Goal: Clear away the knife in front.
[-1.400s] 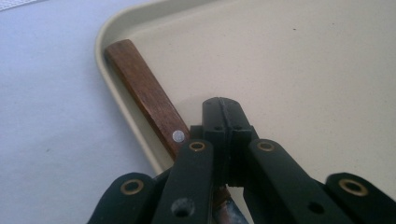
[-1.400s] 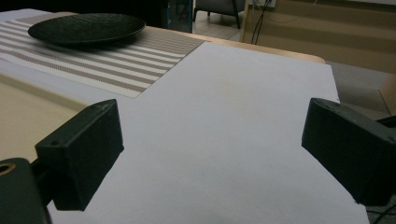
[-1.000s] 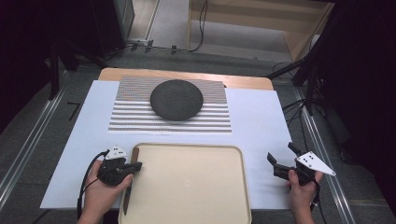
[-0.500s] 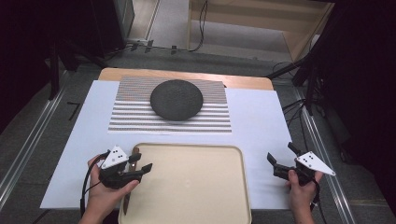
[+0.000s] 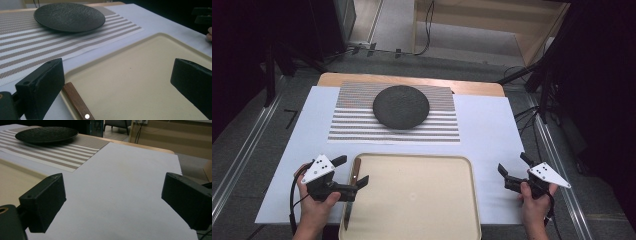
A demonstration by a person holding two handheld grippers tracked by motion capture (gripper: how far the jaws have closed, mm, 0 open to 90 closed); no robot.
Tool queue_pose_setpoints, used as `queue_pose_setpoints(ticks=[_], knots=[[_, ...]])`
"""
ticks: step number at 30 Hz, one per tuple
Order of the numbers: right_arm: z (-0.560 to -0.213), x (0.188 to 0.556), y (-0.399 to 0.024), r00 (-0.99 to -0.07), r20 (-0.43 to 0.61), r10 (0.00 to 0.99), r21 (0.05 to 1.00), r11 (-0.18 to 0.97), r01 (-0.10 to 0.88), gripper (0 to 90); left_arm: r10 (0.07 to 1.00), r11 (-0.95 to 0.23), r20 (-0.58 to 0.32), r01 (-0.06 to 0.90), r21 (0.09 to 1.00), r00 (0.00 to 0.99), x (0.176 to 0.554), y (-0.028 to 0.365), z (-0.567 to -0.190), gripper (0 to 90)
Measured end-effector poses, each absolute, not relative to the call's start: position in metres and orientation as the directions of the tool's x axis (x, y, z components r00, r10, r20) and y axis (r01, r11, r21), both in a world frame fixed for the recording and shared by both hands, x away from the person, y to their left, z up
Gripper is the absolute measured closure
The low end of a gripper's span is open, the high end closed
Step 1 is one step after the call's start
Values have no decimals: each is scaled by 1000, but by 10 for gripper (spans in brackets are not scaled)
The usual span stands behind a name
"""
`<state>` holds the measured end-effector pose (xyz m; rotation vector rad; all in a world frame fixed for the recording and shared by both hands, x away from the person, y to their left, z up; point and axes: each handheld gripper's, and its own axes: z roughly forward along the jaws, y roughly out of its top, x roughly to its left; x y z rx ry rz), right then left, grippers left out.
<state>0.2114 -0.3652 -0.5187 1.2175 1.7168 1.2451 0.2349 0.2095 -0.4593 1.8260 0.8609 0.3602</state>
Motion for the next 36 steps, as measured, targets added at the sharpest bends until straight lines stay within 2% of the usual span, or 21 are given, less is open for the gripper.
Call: queue_pose_setpoints(ticks=[9, 36], knots=[[-519, 211, -365, -326, 0, 945, 951, 101, 292, 41, 725, -194, -118, 365, 911, 679, 238, 226, -455, 0], [-518, 210, -367, -337, 21, 941, 957, 78, 278, 32, 806, -92, -134, 347, 933, 577, 259, 290, -458, 0]])
